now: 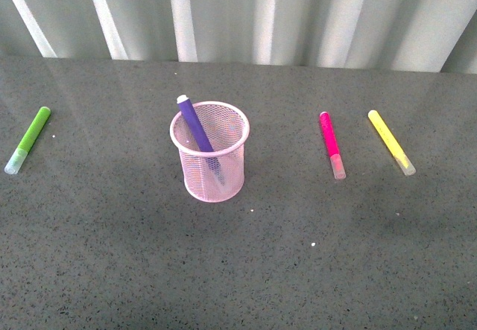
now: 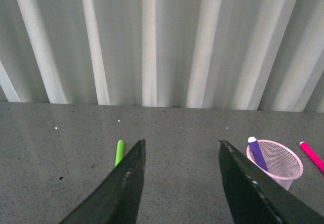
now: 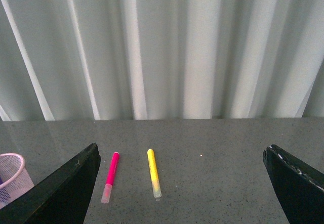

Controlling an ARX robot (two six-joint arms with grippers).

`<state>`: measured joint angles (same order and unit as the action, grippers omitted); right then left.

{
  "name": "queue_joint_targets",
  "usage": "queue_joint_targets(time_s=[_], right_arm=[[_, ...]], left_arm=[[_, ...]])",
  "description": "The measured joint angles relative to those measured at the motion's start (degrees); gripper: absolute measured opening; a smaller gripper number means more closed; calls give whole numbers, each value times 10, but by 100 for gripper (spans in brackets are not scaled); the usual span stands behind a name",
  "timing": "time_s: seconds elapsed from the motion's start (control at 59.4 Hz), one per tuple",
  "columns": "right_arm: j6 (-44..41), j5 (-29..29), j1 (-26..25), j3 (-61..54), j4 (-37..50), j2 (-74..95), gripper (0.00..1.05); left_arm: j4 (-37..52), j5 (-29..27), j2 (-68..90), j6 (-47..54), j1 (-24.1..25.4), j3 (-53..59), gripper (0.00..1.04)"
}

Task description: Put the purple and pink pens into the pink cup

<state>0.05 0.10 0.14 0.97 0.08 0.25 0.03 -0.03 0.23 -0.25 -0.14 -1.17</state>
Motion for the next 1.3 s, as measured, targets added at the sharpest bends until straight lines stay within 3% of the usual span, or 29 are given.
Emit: queue_joint_targets(time_s=[0.236,0.303,0.37,0.505,0.69,1.027,1.296], right_arm=[[0,0,0,0,0,0,98],[31,26,1,37,-91,48,98],[62,10,-17,94,-177,176,98],[59,-34,-32,151,-88,384,98],[-11,-65,16,258,10,636,98],[-24,-3,93,459,37,940,98],[14,-3,133,570,28,1090,98]], left_arm=[[0,0,0,0,0,0,89],[0,0,0,0,0,0,100],[0,0,0,0,0,0,97],[0,0,0,0,0,0,98],[0,0,0,0,0,0,98],[0,0,0,0,0,0,98],[0,0,0,0,0,0,98]])
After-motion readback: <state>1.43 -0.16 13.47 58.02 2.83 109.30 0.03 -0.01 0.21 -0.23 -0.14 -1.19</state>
